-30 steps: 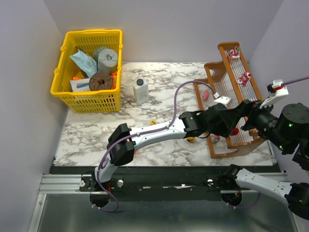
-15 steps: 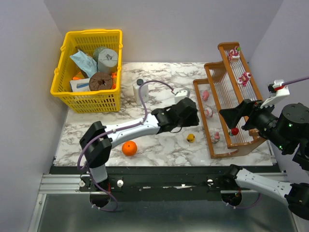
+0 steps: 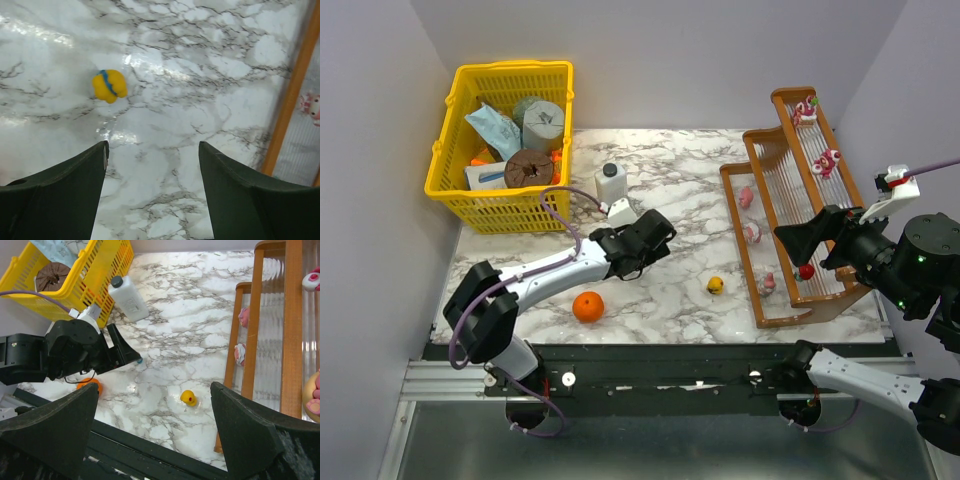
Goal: Place and organize the plastic toys onto the shelf
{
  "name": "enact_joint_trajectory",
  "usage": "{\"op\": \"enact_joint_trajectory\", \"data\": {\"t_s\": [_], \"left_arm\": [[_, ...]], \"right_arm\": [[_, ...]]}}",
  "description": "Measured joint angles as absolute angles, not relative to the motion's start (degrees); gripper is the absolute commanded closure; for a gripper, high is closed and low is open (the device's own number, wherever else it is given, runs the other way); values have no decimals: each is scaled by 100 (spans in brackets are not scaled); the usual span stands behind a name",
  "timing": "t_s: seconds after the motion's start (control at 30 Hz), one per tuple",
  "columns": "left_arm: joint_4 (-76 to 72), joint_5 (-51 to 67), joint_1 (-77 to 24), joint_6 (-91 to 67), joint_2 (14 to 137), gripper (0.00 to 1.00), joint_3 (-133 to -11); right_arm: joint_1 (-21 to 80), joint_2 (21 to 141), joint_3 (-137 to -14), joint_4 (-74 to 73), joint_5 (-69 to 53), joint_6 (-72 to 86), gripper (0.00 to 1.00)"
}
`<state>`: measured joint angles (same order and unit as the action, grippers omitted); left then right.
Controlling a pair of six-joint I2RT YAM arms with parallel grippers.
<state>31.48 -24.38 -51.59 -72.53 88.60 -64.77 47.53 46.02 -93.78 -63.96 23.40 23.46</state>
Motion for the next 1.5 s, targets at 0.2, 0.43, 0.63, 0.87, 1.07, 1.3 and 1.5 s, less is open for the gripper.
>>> {"op": "enact_joint_trajectory", "data": {"t_s": [0.2,0.43,0.63,0.87,1.07,1.3,1.5], "left_arm": [[3380,-2547,-4866,-7531,8829,15,-6248],[2884,-2467,-4576,-7507,8829,22,-5682],[2436,-2329,-4399,-7417,8912,25,-5527],[2067,-2161,-4333,-7214,9113,30,-5537],[1905,-2021,-4270,-7109,9247,35,-5544],[1765,-1809,-4257,-7061,9470,46,-5546],[1800,-1734,-4248,-6973,9522,53,-5640]], "right_arm": [[4753,4606,-9376,-6396,2340,2346,0],[4753,4670,-9378,-6399,2340,2342,0],[4753,4705,-9378,-6401,2359,2335,0],[4753,4705,-9378,-6410,2401,2335,0],[4753,4705,-9378,-6436,2453,2335,0],[4753,4705,-9378,-6440,2464,2340,0],[4753,4705,-9378,-6440,2477,2344,0]]}}
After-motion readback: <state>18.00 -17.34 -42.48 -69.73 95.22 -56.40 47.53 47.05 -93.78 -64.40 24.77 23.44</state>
